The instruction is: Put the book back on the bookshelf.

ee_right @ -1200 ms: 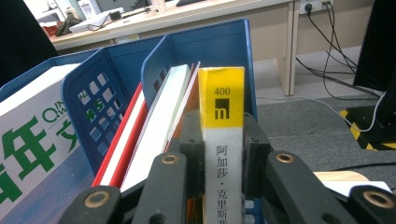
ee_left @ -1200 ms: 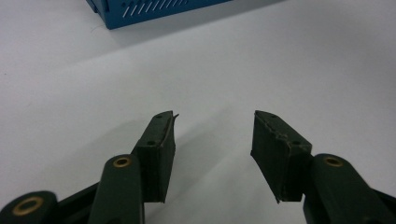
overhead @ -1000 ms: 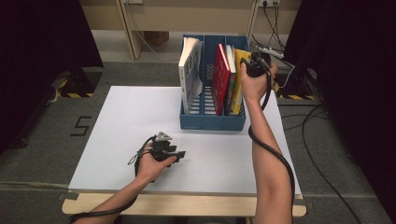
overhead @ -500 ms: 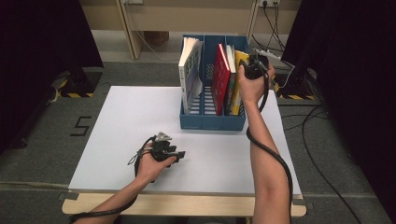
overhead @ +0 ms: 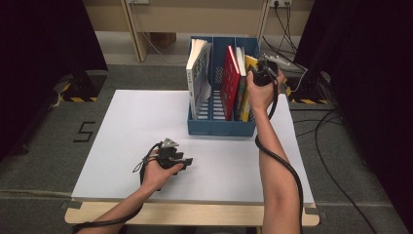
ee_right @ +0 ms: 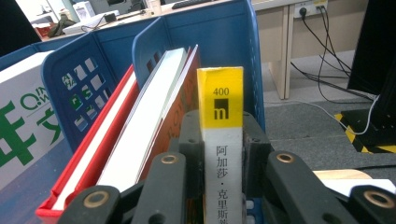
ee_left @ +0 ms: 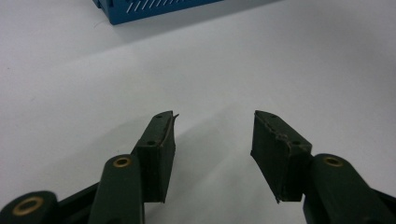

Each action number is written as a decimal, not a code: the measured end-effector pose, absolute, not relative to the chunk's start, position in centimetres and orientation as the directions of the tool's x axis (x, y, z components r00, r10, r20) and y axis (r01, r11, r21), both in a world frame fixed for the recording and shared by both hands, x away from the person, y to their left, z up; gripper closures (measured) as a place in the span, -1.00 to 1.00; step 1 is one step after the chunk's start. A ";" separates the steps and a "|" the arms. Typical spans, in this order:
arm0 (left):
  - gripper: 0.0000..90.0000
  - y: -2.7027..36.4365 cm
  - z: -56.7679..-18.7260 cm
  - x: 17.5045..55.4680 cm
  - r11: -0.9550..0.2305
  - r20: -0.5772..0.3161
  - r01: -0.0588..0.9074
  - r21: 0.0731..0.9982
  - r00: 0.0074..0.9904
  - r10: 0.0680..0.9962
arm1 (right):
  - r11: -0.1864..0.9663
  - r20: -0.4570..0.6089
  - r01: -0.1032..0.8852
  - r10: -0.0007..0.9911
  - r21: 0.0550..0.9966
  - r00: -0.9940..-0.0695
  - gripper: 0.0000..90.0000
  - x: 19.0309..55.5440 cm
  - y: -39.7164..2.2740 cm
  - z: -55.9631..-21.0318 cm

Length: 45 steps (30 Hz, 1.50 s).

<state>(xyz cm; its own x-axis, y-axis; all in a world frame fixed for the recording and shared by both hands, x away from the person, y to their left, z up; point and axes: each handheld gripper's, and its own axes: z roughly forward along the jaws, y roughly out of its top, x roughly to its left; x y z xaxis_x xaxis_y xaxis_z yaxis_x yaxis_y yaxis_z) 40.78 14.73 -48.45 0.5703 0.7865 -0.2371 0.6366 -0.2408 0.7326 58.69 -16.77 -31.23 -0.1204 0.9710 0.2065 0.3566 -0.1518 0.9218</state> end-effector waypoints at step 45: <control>0.09 15.0 -48.5 40.6 -0.233 -0.239 0.636 0.736 0.565 0.790 | -0.098 0.173 0.440 0.976 0.893 -0.133 0.63 57.2 -16.8 -31.8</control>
